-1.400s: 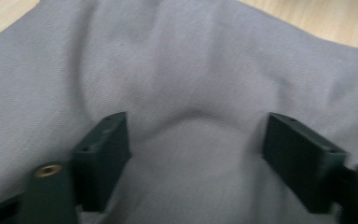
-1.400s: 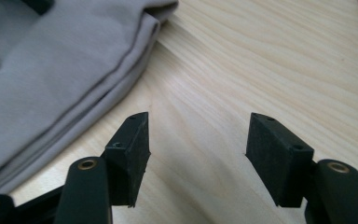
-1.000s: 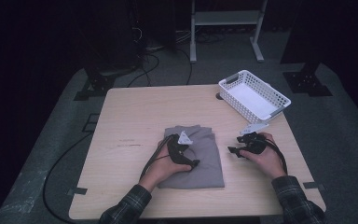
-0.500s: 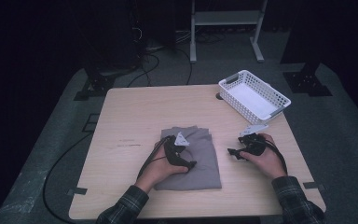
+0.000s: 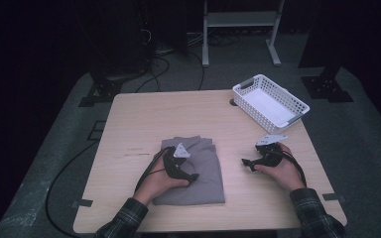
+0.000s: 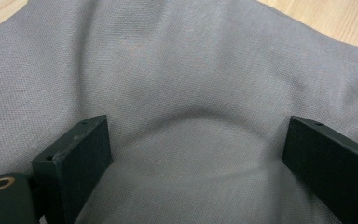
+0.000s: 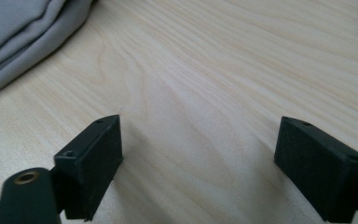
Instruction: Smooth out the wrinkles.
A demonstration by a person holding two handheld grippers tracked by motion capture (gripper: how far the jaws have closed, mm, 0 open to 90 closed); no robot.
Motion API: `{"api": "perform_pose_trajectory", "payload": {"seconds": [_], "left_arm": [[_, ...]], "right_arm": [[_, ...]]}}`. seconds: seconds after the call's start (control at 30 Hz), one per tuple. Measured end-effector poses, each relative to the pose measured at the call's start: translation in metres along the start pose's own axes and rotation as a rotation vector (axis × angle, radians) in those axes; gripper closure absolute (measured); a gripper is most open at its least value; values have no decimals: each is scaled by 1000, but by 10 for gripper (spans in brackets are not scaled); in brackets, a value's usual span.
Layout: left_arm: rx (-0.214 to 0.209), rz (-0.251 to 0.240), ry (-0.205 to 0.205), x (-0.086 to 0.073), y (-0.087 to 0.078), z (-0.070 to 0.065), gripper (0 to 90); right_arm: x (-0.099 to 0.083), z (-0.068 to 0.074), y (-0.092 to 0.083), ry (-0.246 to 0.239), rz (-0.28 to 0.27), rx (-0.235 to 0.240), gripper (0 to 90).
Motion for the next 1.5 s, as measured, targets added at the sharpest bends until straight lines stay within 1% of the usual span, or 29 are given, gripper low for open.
{"api": "perform_pose_trajectory", "payload": {"seconds": [0.3, 0.4, 0.5, 0.53, 0.57, 0.6, 0.63, 0.73, 0.8, 0.83, 1.03, 1.1, 1.23, 1.33, 1.37, 1.4, 1.43, 1.5], "left_arm": [[2, 13, -7, -14, -14, 2, 63], [-1, 23, -2, -20, -21, 4, 63], [2, 23, -5, -26, -27, 6, 64], [2, 23, -5, -26, -27, 6, 63], [5, 19, -9, -31, -32, 7, 63], [5, 19, -9, -31, -32, 7, 64], [13, 12, -19, -35, -36, 9, 64], [16, 16, -23, -39, -40, 11, 64], [23, 20, -28, -46, -47, 14, 64], [25, 13, -35, -47, -48, 15, 64], [32, 5, -44, -56, -57, 17, 64], [33, 7, -41, -58, -59, 17, 64], [39, 6, -51, -64, -65, 19, 64], [49, -1, -66, -72, -74, 22, 64], [49, -1, -66, -72, -74, 22, 64], [54, 1, -67, -77, -79, 24, 64], [56, -7, -77, -80, -81, 25, 65], [60, -5, -77, -84, -86, 27, 64]], "right_arm": [[0, 0, 0, -1, 0, 0, 135], [0, 0, 0, 1, 0, -3, 135], [0, 0, 0, 1, 0, -3, 135], [0, 0, 0, 0, 0, -3, 135], [0, 0, 0, 0, 1, -3, 134], [0, 0, 0, 0, 1, -3, 134], [0, 0, 0, -2, 1, -2, 130], [0, 0, 0, -2, 1, -1, 129], [0, 0, 0, -1, 2, 0, 127], [0, 0, 0, -1, 2, 0, 127], [0, 0, 0, 0, 2, -1, 127], [0, 0, 0, 1, 2, -2, 128], [0, 1, 0, 6, 3, -5, 128], [0, 1, 0, 4, 2, -5, 128], [0, 1, 0, 4, 2, -5, 128], [0, 1, 0, 4, 2, -5, 128], [0, 1, 0, 4, 2, -5, 128], [0, 0, 0, 4, 2, -5, 128]]}}
Point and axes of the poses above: each handheld gripper's, and its own axes: y roughly forward along the jaws, x roughly out of its top, z roughly to its left, the point moved 7 cm from there along y, roughly forward along the jaws, and after that the axes turned 12 degrees about -x, right-handed, at the moved point
